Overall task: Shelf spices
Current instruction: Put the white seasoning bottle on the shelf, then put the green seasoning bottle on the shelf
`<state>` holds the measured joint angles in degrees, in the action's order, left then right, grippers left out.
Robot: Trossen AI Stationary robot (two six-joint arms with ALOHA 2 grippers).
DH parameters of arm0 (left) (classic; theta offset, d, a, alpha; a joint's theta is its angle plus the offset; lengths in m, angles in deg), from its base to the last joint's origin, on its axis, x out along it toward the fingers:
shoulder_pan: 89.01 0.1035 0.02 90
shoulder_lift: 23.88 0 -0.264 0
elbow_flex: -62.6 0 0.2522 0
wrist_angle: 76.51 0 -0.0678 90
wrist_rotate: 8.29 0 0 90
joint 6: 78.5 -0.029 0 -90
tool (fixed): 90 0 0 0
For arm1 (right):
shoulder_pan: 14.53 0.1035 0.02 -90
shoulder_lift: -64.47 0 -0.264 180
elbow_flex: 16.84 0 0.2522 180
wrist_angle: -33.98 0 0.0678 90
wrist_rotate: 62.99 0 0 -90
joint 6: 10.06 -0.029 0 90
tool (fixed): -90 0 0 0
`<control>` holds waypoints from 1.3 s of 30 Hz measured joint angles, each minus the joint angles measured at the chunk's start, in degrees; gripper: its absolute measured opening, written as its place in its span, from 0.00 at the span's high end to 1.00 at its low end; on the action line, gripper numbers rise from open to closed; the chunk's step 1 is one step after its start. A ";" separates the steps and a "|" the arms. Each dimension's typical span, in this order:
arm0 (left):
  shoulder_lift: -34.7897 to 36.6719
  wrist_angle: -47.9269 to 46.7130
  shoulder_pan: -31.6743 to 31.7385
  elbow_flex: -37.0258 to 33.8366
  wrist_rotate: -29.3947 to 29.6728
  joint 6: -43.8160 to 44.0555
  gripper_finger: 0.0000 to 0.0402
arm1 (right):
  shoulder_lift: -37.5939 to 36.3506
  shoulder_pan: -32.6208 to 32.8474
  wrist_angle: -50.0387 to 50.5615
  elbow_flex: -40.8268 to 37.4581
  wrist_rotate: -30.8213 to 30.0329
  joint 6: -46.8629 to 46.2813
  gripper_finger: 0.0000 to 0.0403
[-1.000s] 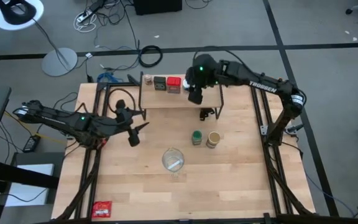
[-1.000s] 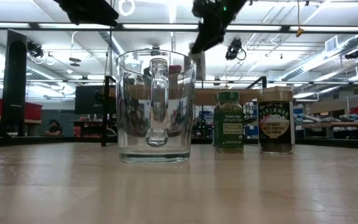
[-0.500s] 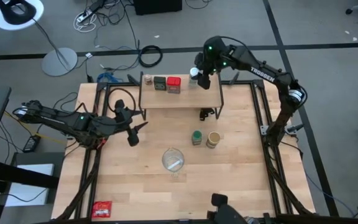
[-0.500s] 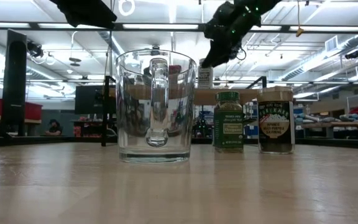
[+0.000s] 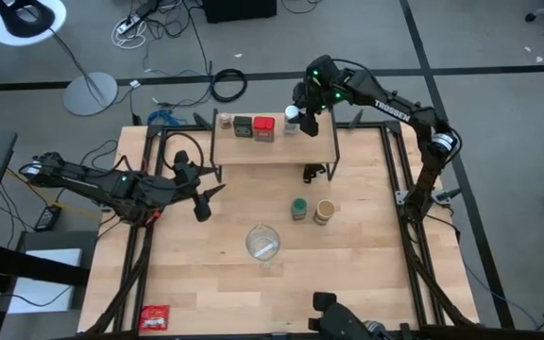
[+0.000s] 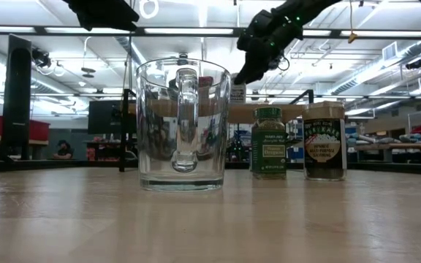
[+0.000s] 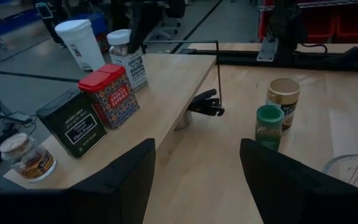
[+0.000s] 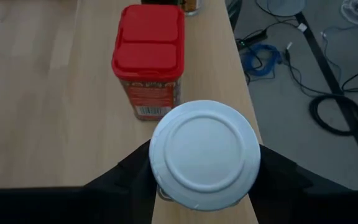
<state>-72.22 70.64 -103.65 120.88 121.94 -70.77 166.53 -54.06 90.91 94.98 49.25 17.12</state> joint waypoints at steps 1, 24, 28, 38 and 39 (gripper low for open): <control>0.00 -0.02 0.00 0.00 0.00 0.00 0.40 | 0.02 0.08 -0.20 0.00 -0.07 0.06 0.52; -0.02 -0.16 0.00 -0.04 0.04 -0.24 0.40 | 0.02 3.86 -2.55 0.28 -5.16 -0.37 0.23; -0.02 -0.16 0.00 -0.04 0.04 -0.24 0.40 | 0.02 4.21 -2.46 0.28 -7.77 -0.36 0.24; -0.02 -0.35 0.00 -0.04 0.04 -0.22 0.40 | 0.00 4.26 -2.53 0.28 -9.74 0.06 0.24; -0.02 -0.57 0.00 -0.04 0.04 -0.22 0.40 | -0.13 4.28 -2.47 0.28 -10.09 0.07 0.24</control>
<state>-72.24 70.07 -103.65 120.83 121.98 -70.99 166.40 -49.78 88.44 95.26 39.16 17.19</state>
